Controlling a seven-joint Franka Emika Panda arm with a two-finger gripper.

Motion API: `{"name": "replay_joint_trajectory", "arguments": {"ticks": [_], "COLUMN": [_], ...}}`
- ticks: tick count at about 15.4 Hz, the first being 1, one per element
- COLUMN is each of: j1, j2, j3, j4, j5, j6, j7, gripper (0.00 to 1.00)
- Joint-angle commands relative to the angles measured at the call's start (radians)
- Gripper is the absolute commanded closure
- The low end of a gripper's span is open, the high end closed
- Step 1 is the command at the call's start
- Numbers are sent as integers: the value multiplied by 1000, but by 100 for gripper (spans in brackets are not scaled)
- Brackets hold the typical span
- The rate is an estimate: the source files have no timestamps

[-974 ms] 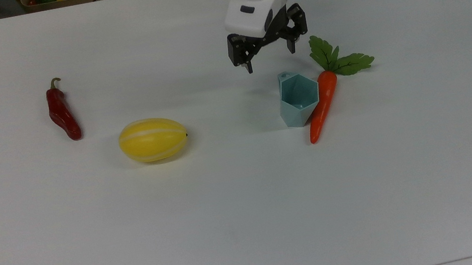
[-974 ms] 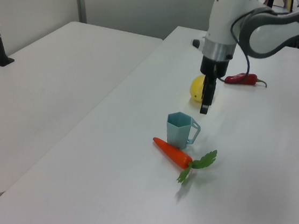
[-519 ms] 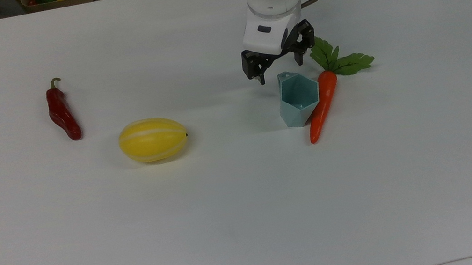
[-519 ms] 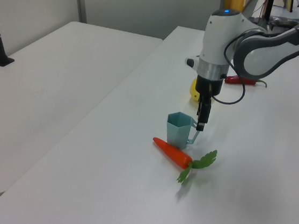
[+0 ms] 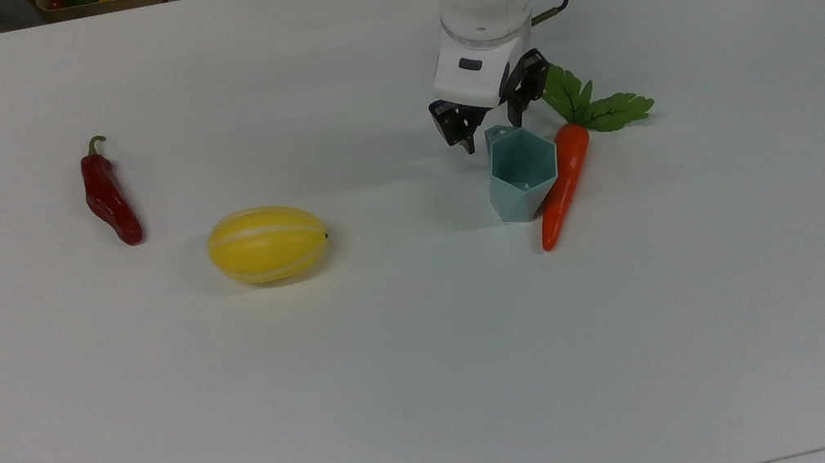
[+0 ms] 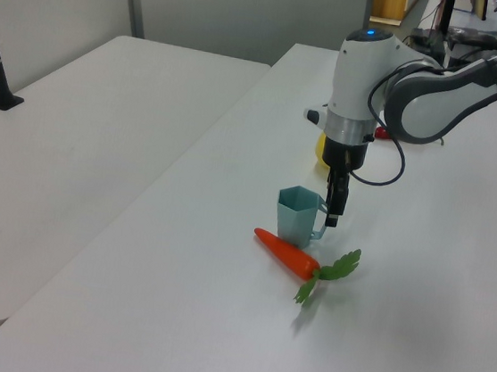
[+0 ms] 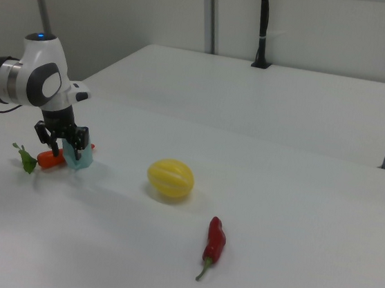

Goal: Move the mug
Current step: 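Close the gripper on the rim of the light-blue mug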

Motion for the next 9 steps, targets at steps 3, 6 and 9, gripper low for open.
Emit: {"name": "replay_joint_trajectory", "arguments": {"ticks": [3, 6, 9], "j1": [11, 13, 11], "j2": [3, 11, 13], "j3": [0, 0, 0], "j4": [-32, -32, -32], "j5": [-41, -65, -67], "j6": [58, 60, 86], "j7": [23, 24, 23], "gripper": [44, 47, 54]}}
